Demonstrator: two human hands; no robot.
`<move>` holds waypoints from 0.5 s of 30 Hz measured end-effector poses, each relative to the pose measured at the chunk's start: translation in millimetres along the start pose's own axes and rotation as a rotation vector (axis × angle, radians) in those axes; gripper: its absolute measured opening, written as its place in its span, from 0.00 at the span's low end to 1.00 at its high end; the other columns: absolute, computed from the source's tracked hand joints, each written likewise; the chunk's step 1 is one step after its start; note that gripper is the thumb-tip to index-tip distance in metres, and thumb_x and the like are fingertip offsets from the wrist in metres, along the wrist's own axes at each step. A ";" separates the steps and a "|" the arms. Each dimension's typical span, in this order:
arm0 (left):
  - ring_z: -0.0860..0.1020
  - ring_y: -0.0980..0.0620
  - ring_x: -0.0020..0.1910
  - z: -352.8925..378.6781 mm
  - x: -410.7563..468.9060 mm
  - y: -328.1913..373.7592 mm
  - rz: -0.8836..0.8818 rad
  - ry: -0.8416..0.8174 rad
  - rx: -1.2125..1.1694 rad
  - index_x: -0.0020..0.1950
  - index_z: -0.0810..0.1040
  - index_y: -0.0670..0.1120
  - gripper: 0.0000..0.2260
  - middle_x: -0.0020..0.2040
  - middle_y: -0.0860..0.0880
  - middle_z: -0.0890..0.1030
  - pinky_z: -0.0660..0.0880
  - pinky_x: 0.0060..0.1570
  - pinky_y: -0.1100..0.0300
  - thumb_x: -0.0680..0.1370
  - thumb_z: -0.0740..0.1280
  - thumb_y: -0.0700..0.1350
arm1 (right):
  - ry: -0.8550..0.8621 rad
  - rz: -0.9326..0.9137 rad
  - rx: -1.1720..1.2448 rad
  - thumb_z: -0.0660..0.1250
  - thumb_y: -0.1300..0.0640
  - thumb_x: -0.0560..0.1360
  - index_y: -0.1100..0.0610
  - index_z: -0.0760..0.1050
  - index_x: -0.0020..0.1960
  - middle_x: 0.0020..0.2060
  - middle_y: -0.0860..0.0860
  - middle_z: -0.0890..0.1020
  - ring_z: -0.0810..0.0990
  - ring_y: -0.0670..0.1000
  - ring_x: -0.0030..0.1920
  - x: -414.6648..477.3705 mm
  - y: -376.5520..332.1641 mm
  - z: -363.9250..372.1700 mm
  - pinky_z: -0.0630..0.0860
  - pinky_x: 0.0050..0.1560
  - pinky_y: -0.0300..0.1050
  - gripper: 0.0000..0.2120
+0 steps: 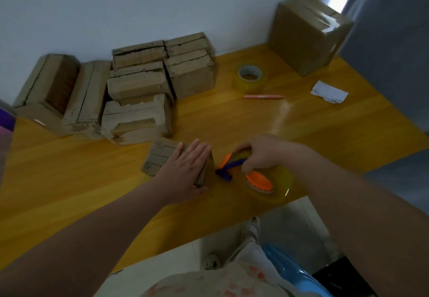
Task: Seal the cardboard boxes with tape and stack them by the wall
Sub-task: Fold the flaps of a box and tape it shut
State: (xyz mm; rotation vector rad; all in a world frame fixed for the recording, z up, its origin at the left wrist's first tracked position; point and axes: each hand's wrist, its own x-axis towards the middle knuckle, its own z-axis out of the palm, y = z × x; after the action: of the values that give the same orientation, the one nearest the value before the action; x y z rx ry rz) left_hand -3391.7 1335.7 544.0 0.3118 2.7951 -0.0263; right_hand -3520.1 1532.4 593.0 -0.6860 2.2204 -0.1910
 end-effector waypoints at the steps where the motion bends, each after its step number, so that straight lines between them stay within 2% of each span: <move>1: 0.29 0.51 0.71 -1.2 -0.2 1.8 0.015 -0.003 0.005 0.71 0.27 0.49 0.43 0.77 0.51 0.33 0.27 0.69 0.51 0.77 0.58 0.64 | 0.070 0.022 0.020 0.74 0.45 0.67 0.45 0.71 0.68 0.56 0.47 0.77 0.76 0.50 0.51 -4.4 3.9 -1.4 0.77 0.47 0.43 0.30; 3: 0.28 0.51 0.71 -3.5 0.5 7.5 0.050 0.000 0.022 0.73 0.28 0.50 0.41 0.74 0.53 0.30 0.27 0.69 0.49 0.78 0.58 0.61 | 0.220 0.091 0.066 0.74 0.38 0.66 0.45 0.68 0.71 0.63 0.49 0.76 0.76 0.53 0.59 -12.3 11.6 -2.5 0.77 0.56 0.48 0.37; 5: 0.29 0.52 0.71 -5.6 1.9 13.0 0.089 0.001 -0.002 0.75 0.31 0.52 0.38 0.73 0.54 0.30 0.30 0.71 0.48 0.80 0.58 0.55 | 0.349 0.132 0.084 0.72 0.33 0.66 0.44 0.65 0.73 0.64 0.50 0.76 0.75 0.54 0.62 -17.0 16.8 3.0 0.75 0.59 0.50 0.40; 8: 0.31 0.53 0.73 -9.2 0.4 16.4 0.088 -0.001 -0.128 0.78 0.40 0.55 0.34 0.75 0.53 0.32 0.32 0.71 0.52 0.80 0.60 0.50 | 0.399 0.157 0.078 0.66 0.36 0.74 0.42 0.61 0.75 0.61 0.55 0.75 0.74 0.57 0.59 -15.5 24.0 20.2 0.73 0.58 0.50 0.33; 10: 0.35 0.51 0.76 -8.6 -1.7 17.7 0.006 0.065 -0.212 0.79 0.44 0.55 0.33 0.77 0.50 0.34 0.34 0.71 0.54 0.80 0.60 0.52 | 0.408 0.177 0.095 0.64 0.39 0.76 0.41 0.59 0.75 0.59 0.56 0.73 0.74 0.57 0.57 -13.1 26.9 32.5 0.74 0.57 0.51 0.30; 13: 0.37 0.48 0.77 -3.8 0.3 23.9 -0.240 0.103 -0.265 0.78 0.38 0.49 0.36 0.78 0.45 0.35 0.37 0.74 0.53 0.80 0.56 0.59 | 0.450 0.195 0.070 0.69 0.39 0.73 0.41 0.58 0.75 0.56 0.55 0.72 0.74 0.57 0.55 -12.5 23.9 45.0 0.76 0.54 0.51 0.34; 15: 0.37 0.47 0.77 0.6 7.4 29.8 -0.340 0.094 -0.215 0.78 0.36 0.45 0.37 0.78 0.43 0.35 0.37 0.74 0.51 0.80 0.54 0.61 | 0.454 0.210 0.024 0.73 0.40 0.70 0.41 0.56 0.75 0.58 0.55 0.71 0.74 0.57 0.56 -12.4 20.6 49.5 0.76 0.53 0.50 0.40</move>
State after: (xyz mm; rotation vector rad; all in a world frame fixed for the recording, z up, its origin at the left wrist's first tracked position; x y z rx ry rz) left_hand -3391.8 1366.4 541.6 -0.2201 2.8755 0.2131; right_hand -3485.7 1560.3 560.3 -0.4191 2.6993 -0.2889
